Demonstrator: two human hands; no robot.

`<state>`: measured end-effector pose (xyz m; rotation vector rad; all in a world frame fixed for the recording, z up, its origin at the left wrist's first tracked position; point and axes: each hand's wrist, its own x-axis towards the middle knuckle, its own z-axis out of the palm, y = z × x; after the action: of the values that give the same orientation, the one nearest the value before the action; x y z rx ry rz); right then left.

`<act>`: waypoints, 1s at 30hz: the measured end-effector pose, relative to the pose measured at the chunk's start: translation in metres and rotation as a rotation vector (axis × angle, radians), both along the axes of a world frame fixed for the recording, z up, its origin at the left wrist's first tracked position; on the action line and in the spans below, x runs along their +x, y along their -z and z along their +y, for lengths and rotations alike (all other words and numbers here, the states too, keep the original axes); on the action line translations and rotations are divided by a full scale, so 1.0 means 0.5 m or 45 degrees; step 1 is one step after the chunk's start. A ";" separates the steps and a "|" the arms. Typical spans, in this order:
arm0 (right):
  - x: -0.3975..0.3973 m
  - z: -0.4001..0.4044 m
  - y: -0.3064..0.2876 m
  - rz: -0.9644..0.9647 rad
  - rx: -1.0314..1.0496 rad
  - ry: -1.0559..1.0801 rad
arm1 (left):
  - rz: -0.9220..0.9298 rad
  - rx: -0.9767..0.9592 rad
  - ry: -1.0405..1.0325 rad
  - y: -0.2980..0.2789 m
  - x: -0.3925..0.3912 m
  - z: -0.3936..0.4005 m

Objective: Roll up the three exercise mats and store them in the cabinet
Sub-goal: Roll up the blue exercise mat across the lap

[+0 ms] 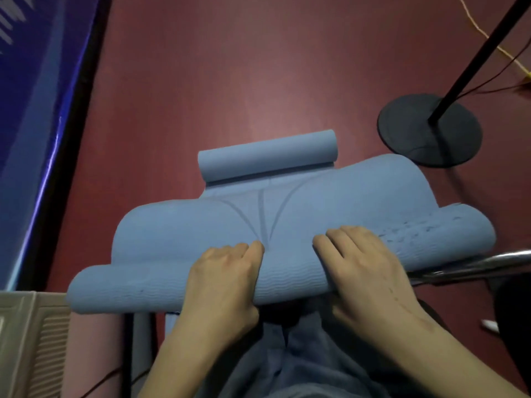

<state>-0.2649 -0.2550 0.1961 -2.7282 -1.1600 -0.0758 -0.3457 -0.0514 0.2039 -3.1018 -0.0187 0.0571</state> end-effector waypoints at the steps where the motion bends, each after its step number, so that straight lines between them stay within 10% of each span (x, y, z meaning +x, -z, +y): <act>1: -0.001 0.001 0.003 0.012 -0.019 0.002 | 0.036 0.010 -0.004 0.003 0.001 0.002; 11: 0.065 0.079 -0.038 0.057 -0.405 -0.261 | 0.255 -0.059 -0.058 -0.021 0.060 0.024; 30: 0.258 0.188 -0.060 1.287 -0.813 -0.508 | -0.161 0.062 -0.166 0.024 0.047 -0.011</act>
<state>-0.1362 -0.1608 0.2260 -2.2373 -1.4322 1.7283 -0.3222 -0.0568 0.1920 -3.0459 -0.2230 -0.1340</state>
